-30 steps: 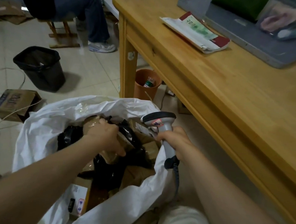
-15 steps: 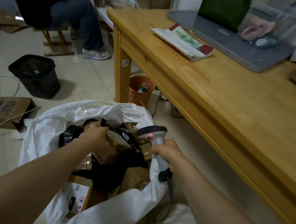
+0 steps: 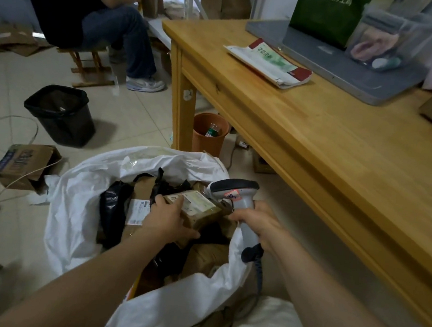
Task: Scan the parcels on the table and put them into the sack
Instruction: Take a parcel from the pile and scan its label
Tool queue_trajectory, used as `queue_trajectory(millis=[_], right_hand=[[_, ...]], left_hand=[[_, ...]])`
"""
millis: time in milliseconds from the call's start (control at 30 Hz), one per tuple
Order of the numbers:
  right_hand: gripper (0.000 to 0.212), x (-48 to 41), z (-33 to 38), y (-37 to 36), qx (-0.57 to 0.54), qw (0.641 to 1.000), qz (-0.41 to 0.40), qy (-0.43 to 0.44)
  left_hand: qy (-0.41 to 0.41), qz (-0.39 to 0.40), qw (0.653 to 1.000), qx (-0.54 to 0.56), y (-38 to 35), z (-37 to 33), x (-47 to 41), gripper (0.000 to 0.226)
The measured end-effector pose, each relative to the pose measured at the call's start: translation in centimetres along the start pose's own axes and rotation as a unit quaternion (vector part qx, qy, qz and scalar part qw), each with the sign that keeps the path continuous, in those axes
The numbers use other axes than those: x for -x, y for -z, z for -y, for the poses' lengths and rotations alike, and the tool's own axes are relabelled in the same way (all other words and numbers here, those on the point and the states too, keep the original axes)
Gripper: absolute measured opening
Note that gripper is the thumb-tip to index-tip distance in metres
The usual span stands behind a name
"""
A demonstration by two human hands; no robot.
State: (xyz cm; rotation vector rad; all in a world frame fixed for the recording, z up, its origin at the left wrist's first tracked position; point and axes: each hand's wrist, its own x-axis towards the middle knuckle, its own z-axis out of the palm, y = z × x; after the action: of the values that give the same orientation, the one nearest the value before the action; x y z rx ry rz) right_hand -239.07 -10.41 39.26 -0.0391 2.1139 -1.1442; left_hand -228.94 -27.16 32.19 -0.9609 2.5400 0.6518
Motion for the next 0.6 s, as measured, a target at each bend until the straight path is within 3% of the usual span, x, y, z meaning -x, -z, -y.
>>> queue_trajectory(millis=[200, 333, 433, 500, 600], right_hand=[[0.038, 1.1, 0.7, 0.6, 0.037, 0.999, 0.034, -0.019], [0.032, 2.4, 0.7, 0.8, 0.037, 0.999, 0.022, -0.012], [0.028, 4.2, 1.2, 1.9, 0.023, 1.000, 0.016, 0.012], [0.027, 5.8, 1.6, 2.8, -0.002, 0.999, 0.010, 0.030], [0.029, 8.5, 2.3, 4.6, -0.113, 0.992, 0.007, 0.059]], left_hand=[[0.009, 0.044, 0.998, 0.052, 0.8, 1.3, -0.3, 0.114], [0.040, 0.057, 0.996, -0.062, -0.7, 2.8, -0.4, 0.099], [0.038, 0.042, 0.996, -0.065, 0.2, 1.5, 0.7, 0.095], [0.016, 0.003, 0.999, -0.039, 1.8, -1.4, 1.4, 0.101], [-0.072, -0.133, 0.988, -0.008, 4.8, -7.4, 3.4, 0.085]])
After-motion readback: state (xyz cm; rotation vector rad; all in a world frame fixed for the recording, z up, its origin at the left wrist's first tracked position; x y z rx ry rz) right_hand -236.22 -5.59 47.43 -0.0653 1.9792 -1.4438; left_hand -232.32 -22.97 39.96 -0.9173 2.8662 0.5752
